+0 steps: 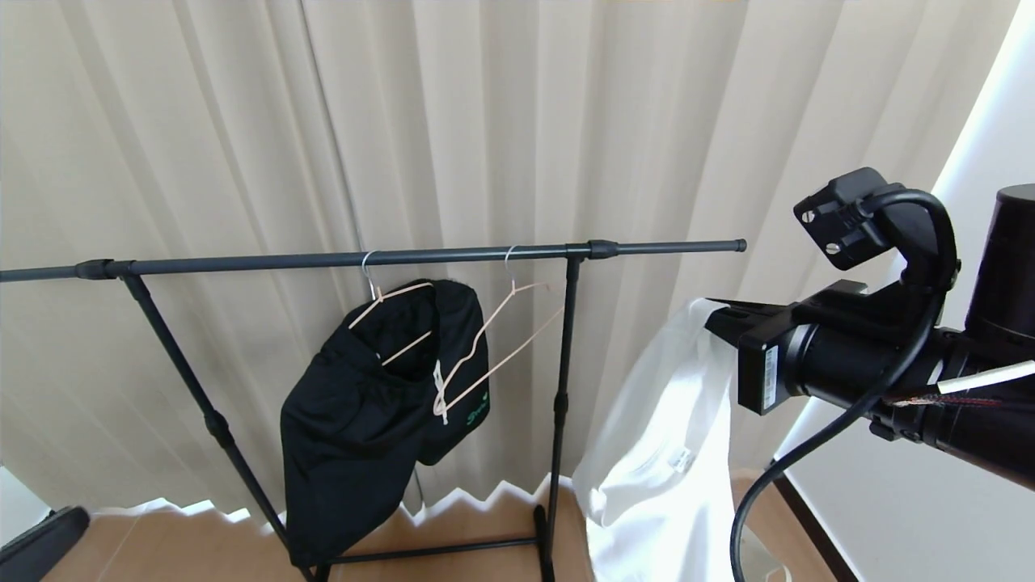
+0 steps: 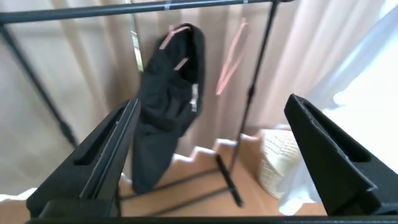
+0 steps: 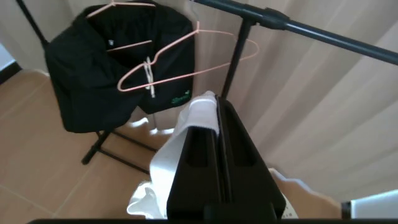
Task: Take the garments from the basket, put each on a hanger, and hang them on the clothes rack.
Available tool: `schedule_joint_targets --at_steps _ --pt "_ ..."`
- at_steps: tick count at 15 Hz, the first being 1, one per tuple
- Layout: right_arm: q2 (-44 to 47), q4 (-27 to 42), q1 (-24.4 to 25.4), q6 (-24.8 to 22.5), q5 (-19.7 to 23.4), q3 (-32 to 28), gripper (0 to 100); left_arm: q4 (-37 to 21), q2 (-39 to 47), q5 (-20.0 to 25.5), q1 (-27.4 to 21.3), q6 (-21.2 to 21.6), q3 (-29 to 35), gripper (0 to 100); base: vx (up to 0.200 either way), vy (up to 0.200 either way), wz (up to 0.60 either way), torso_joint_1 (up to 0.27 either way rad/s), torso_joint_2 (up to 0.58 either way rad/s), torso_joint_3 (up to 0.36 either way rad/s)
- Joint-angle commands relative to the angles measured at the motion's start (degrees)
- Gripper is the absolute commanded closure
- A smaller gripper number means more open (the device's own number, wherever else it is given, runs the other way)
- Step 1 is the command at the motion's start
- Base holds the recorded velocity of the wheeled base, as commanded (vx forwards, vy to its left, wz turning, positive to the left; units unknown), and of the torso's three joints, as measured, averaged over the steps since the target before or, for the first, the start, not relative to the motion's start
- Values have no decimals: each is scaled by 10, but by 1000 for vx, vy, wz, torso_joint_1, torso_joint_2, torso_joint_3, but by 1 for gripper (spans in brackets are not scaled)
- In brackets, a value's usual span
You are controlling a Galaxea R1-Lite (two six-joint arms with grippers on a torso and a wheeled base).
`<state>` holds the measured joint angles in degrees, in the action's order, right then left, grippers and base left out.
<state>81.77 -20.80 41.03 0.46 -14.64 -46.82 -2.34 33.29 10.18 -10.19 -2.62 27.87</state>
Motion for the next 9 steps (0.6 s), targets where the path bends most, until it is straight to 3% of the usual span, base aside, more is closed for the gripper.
schedule_joint_targets --at_steps 1,4,9 --pt "-6 0 2 1 3 -2 100 0 208 -29 -178 -50 92 0 0 0 0 0 0 0" --pt "7 -9 4 3 5 0 100 23 314 -91 -267 -72 115 0 0 0 0 0 0 0" --pt "38 -28 74 35 -2 -11 100 43 447 -91 -334 -83 176 0 0 0 0 0 0 0"
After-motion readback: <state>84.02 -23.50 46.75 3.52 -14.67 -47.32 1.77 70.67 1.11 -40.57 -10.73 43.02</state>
